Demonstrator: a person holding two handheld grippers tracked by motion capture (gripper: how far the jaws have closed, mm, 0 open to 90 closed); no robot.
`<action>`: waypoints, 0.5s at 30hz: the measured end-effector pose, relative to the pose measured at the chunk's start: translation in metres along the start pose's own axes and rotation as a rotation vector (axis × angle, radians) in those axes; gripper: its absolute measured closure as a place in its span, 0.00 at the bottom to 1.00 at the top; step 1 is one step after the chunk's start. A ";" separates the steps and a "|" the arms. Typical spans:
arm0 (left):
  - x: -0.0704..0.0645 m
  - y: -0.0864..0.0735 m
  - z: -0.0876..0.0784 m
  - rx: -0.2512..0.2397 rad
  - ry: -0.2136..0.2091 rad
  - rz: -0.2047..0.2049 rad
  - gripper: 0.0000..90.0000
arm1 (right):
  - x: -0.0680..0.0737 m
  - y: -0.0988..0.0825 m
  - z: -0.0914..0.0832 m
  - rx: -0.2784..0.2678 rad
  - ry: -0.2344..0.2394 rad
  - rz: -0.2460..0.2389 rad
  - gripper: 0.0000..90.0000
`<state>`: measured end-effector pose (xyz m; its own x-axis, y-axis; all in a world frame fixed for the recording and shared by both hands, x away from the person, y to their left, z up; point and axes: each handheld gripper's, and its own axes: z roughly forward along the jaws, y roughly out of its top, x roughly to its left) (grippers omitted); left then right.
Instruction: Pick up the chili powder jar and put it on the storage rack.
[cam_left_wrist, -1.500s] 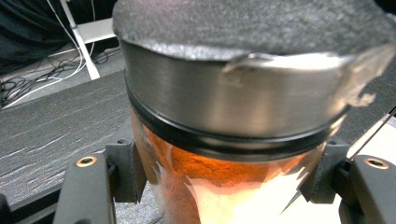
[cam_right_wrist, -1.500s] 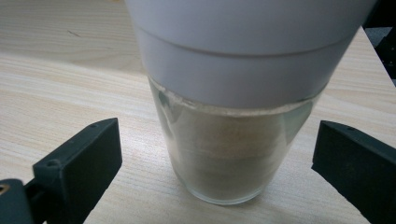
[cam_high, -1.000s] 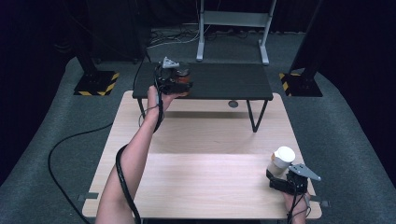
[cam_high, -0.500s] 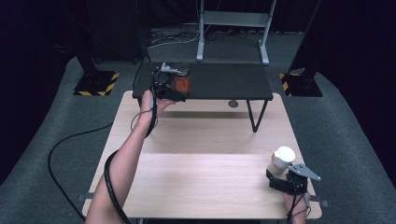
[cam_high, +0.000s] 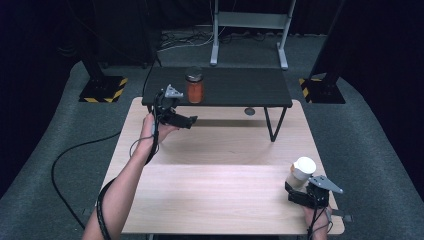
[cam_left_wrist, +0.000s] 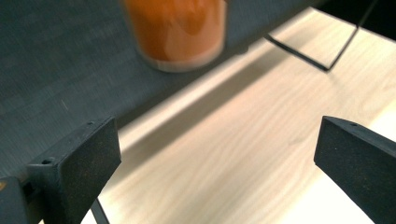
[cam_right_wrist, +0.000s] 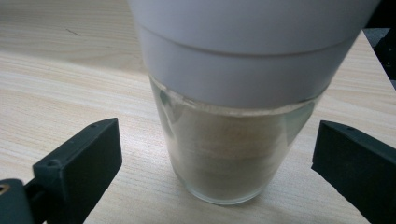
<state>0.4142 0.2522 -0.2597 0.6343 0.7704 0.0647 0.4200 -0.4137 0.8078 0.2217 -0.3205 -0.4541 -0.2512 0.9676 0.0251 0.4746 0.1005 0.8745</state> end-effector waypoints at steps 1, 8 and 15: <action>-0.004 -0.011 0.001 0.008 0.002 0.012 0.00 | 0.000 0.000 0.000 0.000 0.000 0.000 0.00; -0.013 -0.051 0.005 0.042 -0.001 0.021 0.00 | 0.000 0.000 0.000 0.001 -0.001 -0.001 0.00; -0.020 -0.099 0.013 0.071 -0.011 -0.025 0.00 | 0.001 0.000 0.000 0.003 -0.004 -0.003 0.00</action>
<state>0.3683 0.2711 -0.3486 0.6297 0.7758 0.0386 0.4806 -0.4282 0.7653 0.2220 -0.3194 -0.4538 -0.2490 0.9683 0.0206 0.4761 0.1039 0.8732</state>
